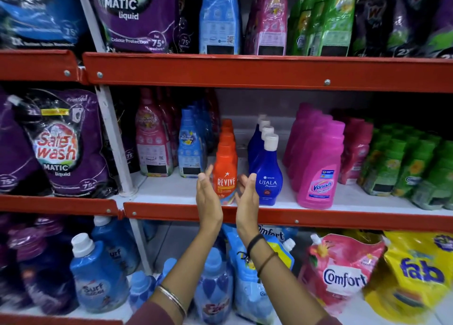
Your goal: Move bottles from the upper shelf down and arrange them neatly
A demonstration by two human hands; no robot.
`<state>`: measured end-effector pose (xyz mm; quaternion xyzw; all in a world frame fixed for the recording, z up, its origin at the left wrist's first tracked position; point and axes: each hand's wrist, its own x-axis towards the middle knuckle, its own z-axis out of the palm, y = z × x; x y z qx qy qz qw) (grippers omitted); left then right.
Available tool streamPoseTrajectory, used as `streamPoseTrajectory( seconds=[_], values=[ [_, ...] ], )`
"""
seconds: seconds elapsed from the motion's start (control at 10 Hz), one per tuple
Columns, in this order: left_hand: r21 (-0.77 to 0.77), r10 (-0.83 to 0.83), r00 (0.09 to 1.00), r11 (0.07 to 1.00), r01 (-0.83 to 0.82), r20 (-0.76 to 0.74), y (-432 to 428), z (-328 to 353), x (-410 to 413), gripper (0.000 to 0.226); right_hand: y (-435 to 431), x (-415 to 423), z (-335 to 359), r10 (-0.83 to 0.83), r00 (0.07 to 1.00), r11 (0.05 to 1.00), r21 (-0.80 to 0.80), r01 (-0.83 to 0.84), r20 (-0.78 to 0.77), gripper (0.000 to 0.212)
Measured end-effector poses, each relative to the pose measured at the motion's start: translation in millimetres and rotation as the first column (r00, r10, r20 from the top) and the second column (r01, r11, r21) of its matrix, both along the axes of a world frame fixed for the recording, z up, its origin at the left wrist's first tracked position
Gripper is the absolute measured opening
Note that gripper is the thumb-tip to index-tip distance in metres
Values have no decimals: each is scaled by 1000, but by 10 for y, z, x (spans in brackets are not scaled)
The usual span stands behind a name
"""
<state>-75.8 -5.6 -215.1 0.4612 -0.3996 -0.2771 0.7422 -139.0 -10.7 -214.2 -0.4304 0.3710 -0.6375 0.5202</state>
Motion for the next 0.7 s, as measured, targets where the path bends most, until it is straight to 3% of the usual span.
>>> streamPoseTrajectory(
  seconds=[0.2,0.3,0.4,0.5,0.6,0.7],
  values=[
    [15,-75,996,997,76,-41,-22,11,66,64,-55,-14,43,-41,999,999,11,41,25,77],
    [29,-95,994,995,97,-49,-42,5,97,67,-53,0,59,-26,998,999,20,25,58,71],
    [26,-103,994,994,104,-40,-65,-29,115,72,-31,21,60,-42,998,999,28,41,45,83],
    [24,-91,995,996,92,-36,-39,-27,99,68,3,17,96,-25,999,999,22,25,32,70],
    [-72,28,998,997,-25,51,20,15,45,47,44,-65,66,-81,996,997,-14,81,48,51],
    [-269,168,952,958,-96,257,98,231,6,44,282,-314,-88,-188,982,978,-95,186,-3,32]
  ],
)
